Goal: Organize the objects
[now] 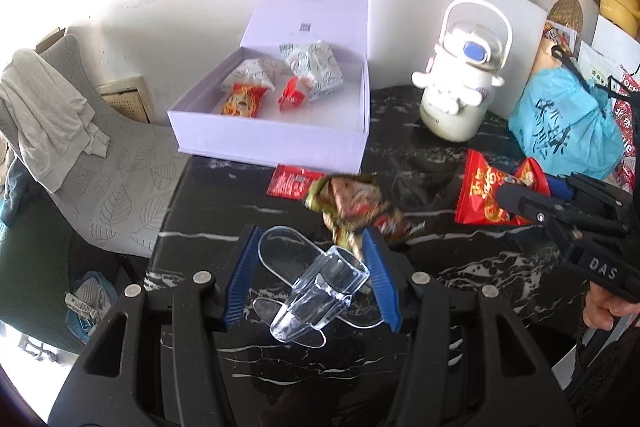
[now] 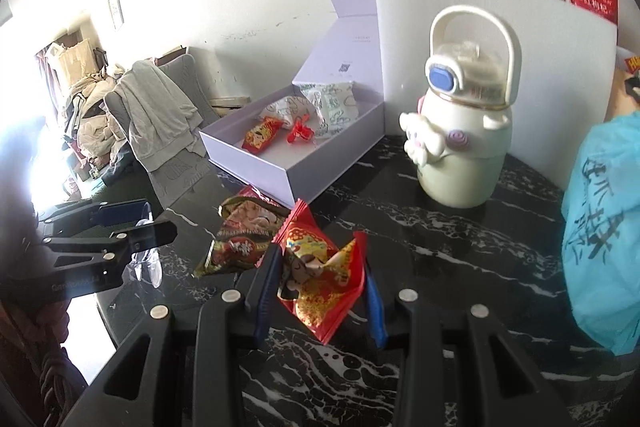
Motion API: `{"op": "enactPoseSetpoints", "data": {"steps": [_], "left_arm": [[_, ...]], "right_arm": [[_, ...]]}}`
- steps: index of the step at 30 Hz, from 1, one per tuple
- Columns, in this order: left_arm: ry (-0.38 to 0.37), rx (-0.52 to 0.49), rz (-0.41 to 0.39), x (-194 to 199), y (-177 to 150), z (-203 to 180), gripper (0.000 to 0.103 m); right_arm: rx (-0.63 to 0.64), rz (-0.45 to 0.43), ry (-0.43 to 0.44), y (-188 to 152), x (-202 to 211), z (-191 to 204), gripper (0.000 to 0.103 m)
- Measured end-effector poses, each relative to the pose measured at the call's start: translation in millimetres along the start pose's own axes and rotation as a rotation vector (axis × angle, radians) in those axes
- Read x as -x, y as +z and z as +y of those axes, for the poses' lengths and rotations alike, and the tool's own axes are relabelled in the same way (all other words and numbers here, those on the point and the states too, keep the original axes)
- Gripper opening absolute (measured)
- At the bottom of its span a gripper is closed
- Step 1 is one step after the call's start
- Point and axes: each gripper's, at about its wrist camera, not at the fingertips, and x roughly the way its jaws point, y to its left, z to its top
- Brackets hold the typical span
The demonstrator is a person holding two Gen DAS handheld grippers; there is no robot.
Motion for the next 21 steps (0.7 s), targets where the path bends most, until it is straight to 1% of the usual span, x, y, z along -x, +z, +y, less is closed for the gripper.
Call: {"op": "enactPoseSetpoints", "data": {"steps": [3,8,11,21], "left_arm": [[0.002,-0.009,-0.021,7,10,-2,0.051],[0.016,-0.032,-0.078,22,29,-4,0.051],[0.023,-0.049,-0.1,28,40,-5,0.051],[0.001,-0.075,-0.135,33,71,0,0.051]], "right_arm": [[0.013,-0.018,0.013,5,11,5,0.038],[0.036,-0.039,0.027,15,23,12,0.038],[0.048,-0.053,0.02,23,28,15,0.038],[0.114,-0.086,0.01,57,32,26,0.038]]}}
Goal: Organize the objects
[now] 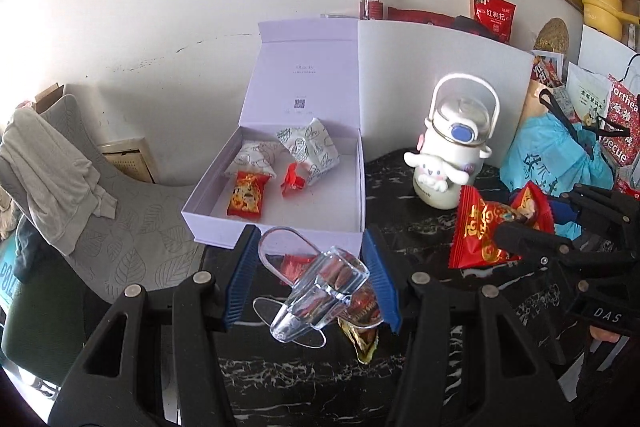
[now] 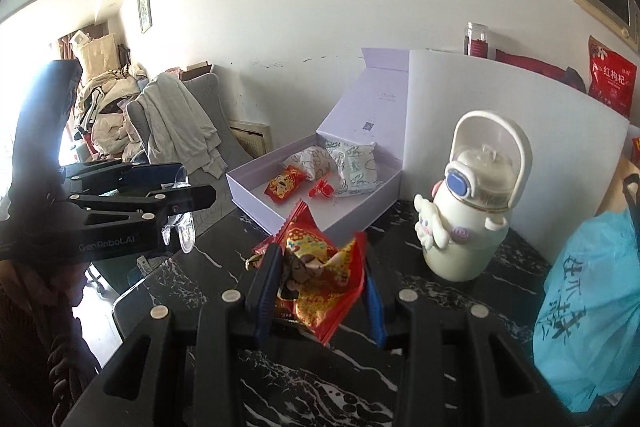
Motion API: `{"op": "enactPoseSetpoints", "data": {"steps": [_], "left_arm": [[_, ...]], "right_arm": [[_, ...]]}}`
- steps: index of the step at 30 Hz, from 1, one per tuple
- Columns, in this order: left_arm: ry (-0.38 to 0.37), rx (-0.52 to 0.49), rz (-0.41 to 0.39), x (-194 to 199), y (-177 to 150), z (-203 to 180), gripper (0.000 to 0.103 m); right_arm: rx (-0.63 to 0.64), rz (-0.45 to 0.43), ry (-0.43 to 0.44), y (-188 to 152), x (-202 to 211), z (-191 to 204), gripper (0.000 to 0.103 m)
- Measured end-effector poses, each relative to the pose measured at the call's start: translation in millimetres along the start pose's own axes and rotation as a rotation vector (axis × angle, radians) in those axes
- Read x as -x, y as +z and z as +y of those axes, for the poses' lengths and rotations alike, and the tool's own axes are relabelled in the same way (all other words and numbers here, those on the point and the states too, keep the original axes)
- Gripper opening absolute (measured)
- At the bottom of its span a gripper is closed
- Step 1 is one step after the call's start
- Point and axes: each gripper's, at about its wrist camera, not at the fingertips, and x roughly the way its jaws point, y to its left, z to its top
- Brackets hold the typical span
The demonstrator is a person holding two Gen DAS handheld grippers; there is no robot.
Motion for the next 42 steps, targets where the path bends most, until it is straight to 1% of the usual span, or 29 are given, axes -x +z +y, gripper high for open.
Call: {"op": "enactPoseSetpoints", "data": {"steps": [4,10,24,25,27,30,32,34,35,37,39,42], "left_arm": [[-0.001,-0.005,0.0,-9,11,6,0.051],[-0.003,-0.004,0.002,-27,24,18,0.051],[-0.005,0.036,0.045,-72,36,51,0.051],[-0.003,0.039,0.046,-74,38,54,0.05],[-0.004,0.039,0.045,-79,41,58,0.046],[-0.006,0.039,0.044,-88,45,64,0.044],[-0.027,0.037,0.048,-99,49,67,0.039],[-0.055,0.031,0.063,-114,51,69,0.029],[-0.069,0.026,0.076,-121,50,68,0.029],[-0.062,0.043,0.097,-131,45,70,0.028],[-0.069,0.053,0.098,-131,38,71,0.029],[-0.05,0.072,0.098,-129,27,75,0.029]], "right_arm": [[0.021,-0.005,0.004,14,-6,2,0.038],[0.044,0.007,0.014,29,-26,2,0.038],[0.08,0.029,0.027,54,-77,0,0.038],[0.084,0.031,0.029,56,-80,1,0.038],[0.091,0.03,0.034,61,-87,2,0.038],[0.098,0.026,0.044,68,-96,3,0.038],[0.103,0.022,0.055,73,-104,3,0.038],[0.098,0.022,0.073,77,-114,2,0.038],[0.094,0.024,0.082,78,-118,1,0.038],[0.098,0.025,0.098,76,-125,1,0.038],[0.102,0.041,0.104,71,-130,1,0.038],[0.091,0.064,0.114,64,-137,0,0.038]]}}
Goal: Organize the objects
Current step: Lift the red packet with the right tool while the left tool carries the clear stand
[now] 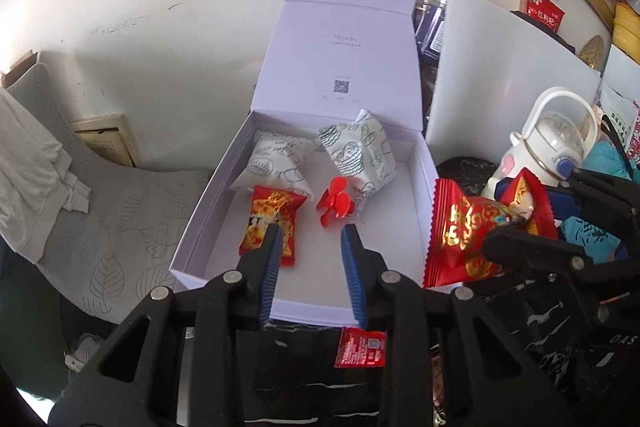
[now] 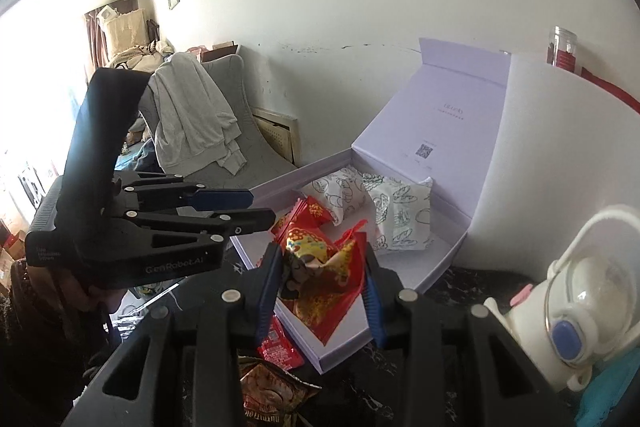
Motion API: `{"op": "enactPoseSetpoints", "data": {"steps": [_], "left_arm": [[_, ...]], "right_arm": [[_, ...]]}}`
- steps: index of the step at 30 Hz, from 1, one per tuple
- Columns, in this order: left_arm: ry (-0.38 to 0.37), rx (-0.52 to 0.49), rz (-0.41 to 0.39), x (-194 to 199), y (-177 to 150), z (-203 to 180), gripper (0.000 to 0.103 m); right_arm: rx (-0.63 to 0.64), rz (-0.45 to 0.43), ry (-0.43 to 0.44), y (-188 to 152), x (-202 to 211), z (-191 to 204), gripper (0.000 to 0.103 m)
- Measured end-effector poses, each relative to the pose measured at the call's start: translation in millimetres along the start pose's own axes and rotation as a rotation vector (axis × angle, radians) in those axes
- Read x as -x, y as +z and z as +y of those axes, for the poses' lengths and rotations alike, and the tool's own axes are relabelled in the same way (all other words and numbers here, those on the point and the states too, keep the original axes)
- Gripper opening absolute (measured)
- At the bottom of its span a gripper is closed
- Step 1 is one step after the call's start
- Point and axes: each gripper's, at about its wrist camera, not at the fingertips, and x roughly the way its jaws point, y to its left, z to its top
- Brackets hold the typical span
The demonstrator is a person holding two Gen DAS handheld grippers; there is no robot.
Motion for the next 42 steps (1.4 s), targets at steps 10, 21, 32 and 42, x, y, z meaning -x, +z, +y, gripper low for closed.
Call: {"op": "enactPoseSetpoints", "data": {"steps": [10,21,32,42], "left_arm": [[0.032,0.124,0.037,14,-34,23,0.048],[0.098,0.164,0.05,52,-68,22,0.059],[0.16,0.197,0.1,72,-111,27,0.061],[0.151,0.19,0.194,62,-145,32,0.061]], "right_arm": [[-0.036,0.054,0.026,-28,-4,9,0.038],[-0.023,0.048,0.049,-44,20,34,0.038],[-0.009,0.089,0.142,-75,26,68,0.038],[0.008,0.153,0.221,-97,8,91,0.038]]}}
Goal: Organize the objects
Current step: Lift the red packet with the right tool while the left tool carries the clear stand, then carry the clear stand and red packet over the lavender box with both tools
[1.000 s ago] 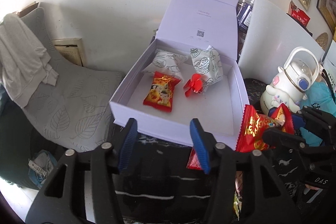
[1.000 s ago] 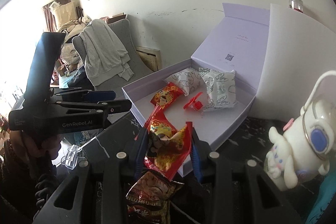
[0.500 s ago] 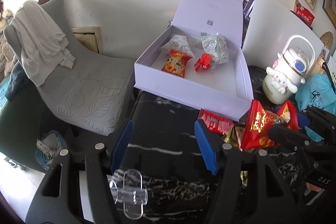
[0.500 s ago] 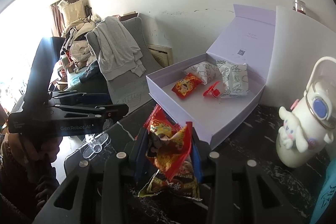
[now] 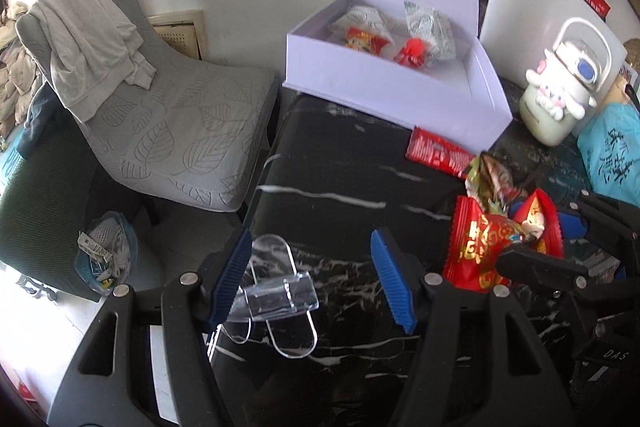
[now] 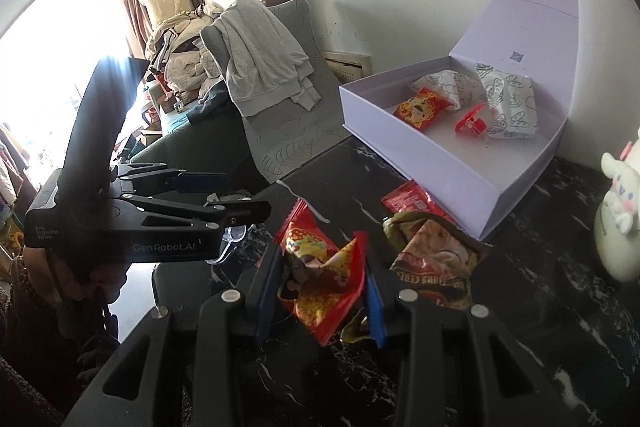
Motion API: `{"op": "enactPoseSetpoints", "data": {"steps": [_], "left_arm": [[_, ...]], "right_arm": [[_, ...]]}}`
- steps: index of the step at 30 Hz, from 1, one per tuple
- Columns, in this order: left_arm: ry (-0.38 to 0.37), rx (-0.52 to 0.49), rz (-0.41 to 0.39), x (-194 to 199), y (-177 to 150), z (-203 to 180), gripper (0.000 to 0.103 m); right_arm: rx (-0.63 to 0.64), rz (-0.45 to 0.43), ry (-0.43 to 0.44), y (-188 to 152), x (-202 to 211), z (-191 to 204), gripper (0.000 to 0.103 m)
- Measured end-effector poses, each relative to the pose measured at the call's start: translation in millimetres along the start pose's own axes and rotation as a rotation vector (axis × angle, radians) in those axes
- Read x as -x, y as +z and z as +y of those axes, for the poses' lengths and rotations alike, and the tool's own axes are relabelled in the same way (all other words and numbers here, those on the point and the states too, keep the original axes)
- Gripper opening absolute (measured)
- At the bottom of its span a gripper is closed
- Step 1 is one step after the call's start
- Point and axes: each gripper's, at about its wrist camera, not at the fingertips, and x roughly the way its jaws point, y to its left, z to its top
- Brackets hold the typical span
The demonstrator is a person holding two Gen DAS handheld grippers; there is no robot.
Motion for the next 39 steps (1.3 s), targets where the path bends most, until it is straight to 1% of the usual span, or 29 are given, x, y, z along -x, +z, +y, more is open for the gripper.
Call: {"op": "enactPoseSetpoints", "data": {"steps": [4,8,10,12,17,18,19,20,25,28,39], "left_arm": [[0.009,0.0,0.041,-11,-8,4,0.061],[0.008,0.018,0.061,-18,-13,10,0.062],[0.008,0.014,0.06,-18,-14,10,0.065],[0.007,0.005,0.054,-19,-16,11,0.066],[0.011,-0.008,0.022,-20,-19,12,0.065],[0.016,-0.009,0.016,-20,-20,12,0.061],[0.031,-0.013,0.011,-20,-20,12,0.054],[0.044,-0.016,0.006,-20,-20,12,0.052],[0.03,-0.023,0.001,-18,-19,11,0.051],[-0.006,-0.022,-0.004,-14,-16,8,0.051],[-0.03,-0.113,-0.057,2,7,-29,0.051]], "right_arm": [[-0.001,0.035,0.01,-5,-12,3,0.038],[0.001,0.057,0.017,-8,-17,3,0.038],[0.008,0.063,0.017,-8,-19,4,0.038],[0.015,0.064,0.022,-7,-19,6,0.038],[0.032,0.07,0.024,-6,-21,10,0.038],[0.033,0.072,0.024,-6,-21,10,0.038],[0.034,0.073,0.024,-6,-22,11,0.038],[0.034,0.074,0.024,-6,-22,10,0.038],[0.034,0.074,0.024,-7,-21,11,0.038],[0.035,0.07,0.023,-7,-20,10,0.038],[-0.005,-0.006,-0.012,-2,11,-8,0.038]]}}
